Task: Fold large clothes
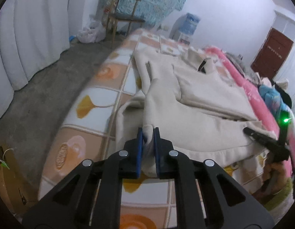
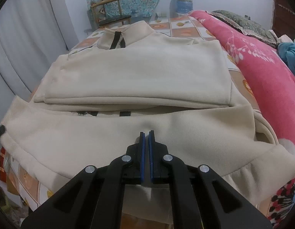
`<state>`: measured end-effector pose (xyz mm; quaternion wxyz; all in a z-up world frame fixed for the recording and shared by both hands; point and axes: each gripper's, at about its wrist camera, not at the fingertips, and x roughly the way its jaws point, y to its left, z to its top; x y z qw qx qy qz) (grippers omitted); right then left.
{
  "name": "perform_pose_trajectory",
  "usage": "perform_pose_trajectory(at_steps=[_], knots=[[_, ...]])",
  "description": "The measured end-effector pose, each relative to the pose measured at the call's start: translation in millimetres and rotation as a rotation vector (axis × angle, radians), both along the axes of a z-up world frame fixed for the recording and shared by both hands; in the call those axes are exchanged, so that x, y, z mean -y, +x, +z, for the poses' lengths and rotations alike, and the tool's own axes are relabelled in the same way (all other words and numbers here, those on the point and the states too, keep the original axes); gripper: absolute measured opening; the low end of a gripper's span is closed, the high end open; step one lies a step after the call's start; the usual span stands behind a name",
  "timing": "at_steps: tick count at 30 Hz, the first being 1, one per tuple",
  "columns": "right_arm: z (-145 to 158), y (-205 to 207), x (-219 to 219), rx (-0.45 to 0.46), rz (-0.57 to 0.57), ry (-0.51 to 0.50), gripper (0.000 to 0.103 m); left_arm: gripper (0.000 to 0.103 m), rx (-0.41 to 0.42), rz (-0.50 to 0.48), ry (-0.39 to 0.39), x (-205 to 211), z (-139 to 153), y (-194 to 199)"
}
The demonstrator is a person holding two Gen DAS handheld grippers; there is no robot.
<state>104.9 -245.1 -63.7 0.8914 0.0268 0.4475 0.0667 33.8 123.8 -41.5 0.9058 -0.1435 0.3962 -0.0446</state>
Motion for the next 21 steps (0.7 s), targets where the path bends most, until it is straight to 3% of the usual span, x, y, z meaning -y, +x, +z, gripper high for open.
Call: perform_pose_trajectory(at_steps=[2,4,6,11,16,21], knots=[[-0.6,-0.8,-0.3,0.007,0.004,-0.003,0.003,0.011,-0.039,-0.001,-0.016,-5.0,-9.8,0.9],[-0.6,-0.2,-0.2,0.009,0.009,-0.003,0.003,0.011,-0.126,0.017,-0.038,-10.7,-37.7,8.7],[-0.5,0.6,0.4,0.004,0.01,-0.002,0.003,0.011,-0.101,0.027,-0.075,-15.2,-42.2,8.8],[2.2,-0.7,-0.2,0.011,0.018,-0.003,0.003,0.011,-0.096,0.03,-0.059,-13.2,-41.7,10.3],[22.1,-2.1,-9.5,0.099,0.044,-0.085,0.002,0.011,-0.094,0.037,-0.057,-11.3,-42.1,10.6],[6.6,16.6,4.2,0.023,-0.008,-0.069,0.002,0.017,-0.082,0.029,0.015,-6.1,-33.8,6.4]])
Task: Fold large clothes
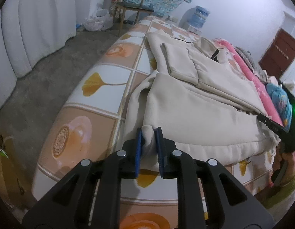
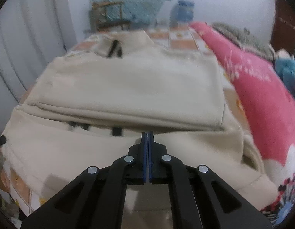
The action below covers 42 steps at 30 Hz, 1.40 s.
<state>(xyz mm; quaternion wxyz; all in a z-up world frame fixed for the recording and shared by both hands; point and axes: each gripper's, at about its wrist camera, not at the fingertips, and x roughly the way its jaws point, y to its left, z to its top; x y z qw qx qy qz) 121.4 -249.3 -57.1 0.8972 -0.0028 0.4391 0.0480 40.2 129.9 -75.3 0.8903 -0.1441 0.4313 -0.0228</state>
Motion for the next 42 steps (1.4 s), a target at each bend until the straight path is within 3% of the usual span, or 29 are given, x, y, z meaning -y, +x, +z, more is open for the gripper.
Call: perform_pose_trajectory(at_steps=[6,8,10,14,21,29,34,37,39,42], knots=[[17.2,-13.6,37.7,0.018,-0.075,0.146,0.006,0.019,0.089,0.002,0.103,9.7,29.4,-3.8],[29.2,-23.0,60.3,0.042,-0.133,0.159,0.021,0.02,0.104,-0.024,0.12,17.3,34.2,-1.8],[38.0,-31.0,78.5,0.066,-0.179,0.145,0.029,0.021,0.104,-0.056,0.121,25.9,34.7,2.0],[40.2,-41.5,104.1,0.051,-0.226,0.1,0.04,0.029,0.077,-0.121,0.11,47.7,26.3,14.9],[18.1,-25.1,102.9,0.004,-0.229,0.035,0.04,0.029,0.018,-0.141,0.127,67.5,-1.0,40.9],[13.3,-6.8,98.3,0.003,-0.218,-0.023,0.038,0.029,0.039,-0.131,0.141,67.6,-3.1,41.4],[32.3,-31.2,94.9,0.047,-0.147,0.063,0.038,0.029,0.048,-0.133,0.156,69.3,-3.6,40.4],[28.5,-37.5,84.7,0.018,-0.071,0.071,0.038,0.029,0.053,-0.138,0.166,70.6,-3.9,40.3],[20.1,-33.1,80.9,-0.009,-0.072,0.015,0.038,0.029,0.055,-0.139,0.168,71.0,-4.0,40.5],[11.7,-20.4,93.0,-0.027,-0.107,0.07,0.038,0.029,0.052,-0.137,0.163,70.6,-4.2,40.3]])
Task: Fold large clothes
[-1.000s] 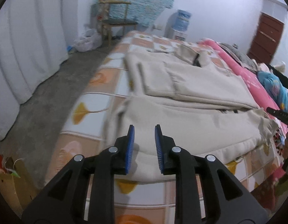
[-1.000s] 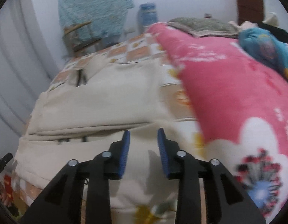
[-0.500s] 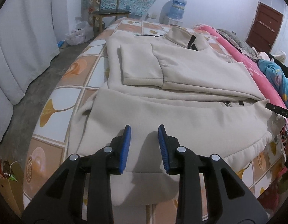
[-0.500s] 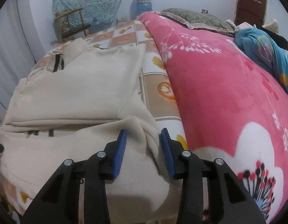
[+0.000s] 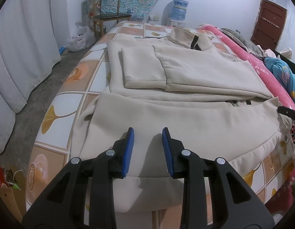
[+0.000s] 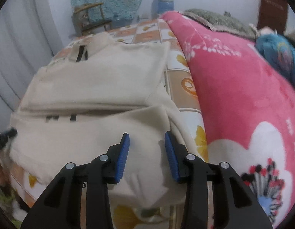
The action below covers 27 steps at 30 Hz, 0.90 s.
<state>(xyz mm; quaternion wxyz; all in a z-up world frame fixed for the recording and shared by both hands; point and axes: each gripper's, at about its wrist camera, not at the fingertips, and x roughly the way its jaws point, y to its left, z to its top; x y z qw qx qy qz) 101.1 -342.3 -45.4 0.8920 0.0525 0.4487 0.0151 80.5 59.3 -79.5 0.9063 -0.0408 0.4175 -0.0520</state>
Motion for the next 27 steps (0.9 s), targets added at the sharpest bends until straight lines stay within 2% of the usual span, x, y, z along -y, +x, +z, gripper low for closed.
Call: perform_pose_trajectory(at_steps=[6,13,16,19,22,27], knots=[[-8.0,26.2,21.7,-0.028,-0.032,0.092,0.038,0.029,0.002,0.0,-0.007,-0.5,-0.5,0.1],[-6.7,34.8,22.9,-0.045,-0.021,0.103,0.037,0.029,0.006,-0.006,-0.009,-1.5,-0.1,0.7],[-7.4,36.0,20.6,-0.05,-0.022,0.067,0.028,0.029,0.009,-0.008,-0.011,-1.6,0.6,0.2],[-6.1,35.0,16.7,-0.05,-0.017,0.032,0.006,0.029,0.013,-0.009,-0.01,-1.5,0.7,-0.1],[12.4,24.6,9.7,0.006,-0.015,0.01,0.005,0.029,0.012,-0.01,-0.01,-1.3,0.3,0.1],[69.6,-3.1,-2.3,0.199,-0.036,-0.025,0.005,0.029,0.012,-0.009,-0.01,-1.2,0.1,-0.3]])
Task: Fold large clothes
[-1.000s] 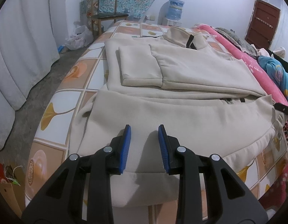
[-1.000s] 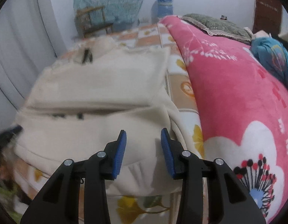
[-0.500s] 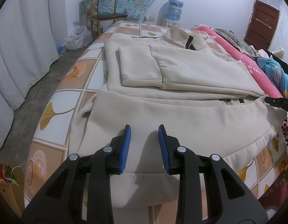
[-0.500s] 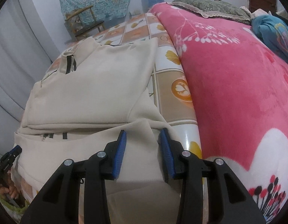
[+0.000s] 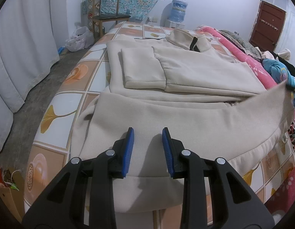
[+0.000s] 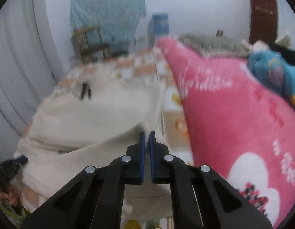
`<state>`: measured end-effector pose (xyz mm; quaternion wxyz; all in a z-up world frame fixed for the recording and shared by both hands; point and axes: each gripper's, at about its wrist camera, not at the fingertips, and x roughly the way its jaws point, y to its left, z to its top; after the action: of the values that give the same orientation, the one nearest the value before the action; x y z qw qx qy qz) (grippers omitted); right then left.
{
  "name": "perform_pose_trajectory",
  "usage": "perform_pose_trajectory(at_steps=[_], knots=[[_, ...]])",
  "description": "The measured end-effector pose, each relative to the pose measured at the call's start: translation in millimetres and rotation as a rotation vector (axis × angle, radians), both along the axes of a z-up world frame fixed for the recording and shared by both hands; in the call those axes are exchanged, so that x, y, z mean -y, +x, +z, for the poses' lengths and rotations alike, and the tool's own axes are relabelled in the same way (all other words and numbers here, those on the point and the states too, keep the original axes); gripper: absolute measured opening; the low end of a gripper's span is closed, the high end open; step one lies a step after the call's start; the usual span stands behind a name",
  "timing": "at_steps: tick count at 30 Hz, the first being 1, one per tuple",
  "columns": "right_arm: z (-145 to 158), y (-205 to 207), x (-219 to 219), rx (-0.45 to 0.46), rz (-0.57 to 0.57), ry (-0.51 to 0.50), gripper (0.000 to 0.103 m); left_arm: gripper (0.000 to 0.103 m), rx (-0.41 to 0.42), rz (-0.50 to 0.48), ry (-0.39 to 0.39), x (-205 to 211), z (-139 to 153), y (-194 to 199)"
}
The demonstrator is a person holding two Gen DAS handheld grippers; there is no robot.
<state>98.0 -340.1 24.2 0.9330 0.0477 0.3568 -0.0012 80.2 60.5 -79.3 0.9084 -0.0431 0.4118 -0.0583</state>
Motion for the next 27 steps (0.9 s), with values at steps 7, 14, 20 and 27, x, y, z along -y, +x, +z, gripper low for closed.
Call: perform_pose_trajectory(at_steps=[7,14,20,27], knots=[[-58.7,39.4,-5.0,-0.126,-0.034,-0.148,0.005,0.029,0.002,0.007,0.001,-0.8,-0.8,-1.1],[-63.8,39.9,7.6,-0.145,-0.073,-0.061,0.011,0.029,0.008,0.002,0.013,-1.0,-0.6,-1.5],[-25.8,5.3,10.0,-0.063,-0.065,0.029,0.026,0.029,0.027,0.005,-0.004,-3.6,11.3,-6.6],[-39.0,-21.7,-57.3,-0.126,0.19,0.083,0.055,0.061,0.041,-0.151,-0.079,28.4,31.5,-16.5]])
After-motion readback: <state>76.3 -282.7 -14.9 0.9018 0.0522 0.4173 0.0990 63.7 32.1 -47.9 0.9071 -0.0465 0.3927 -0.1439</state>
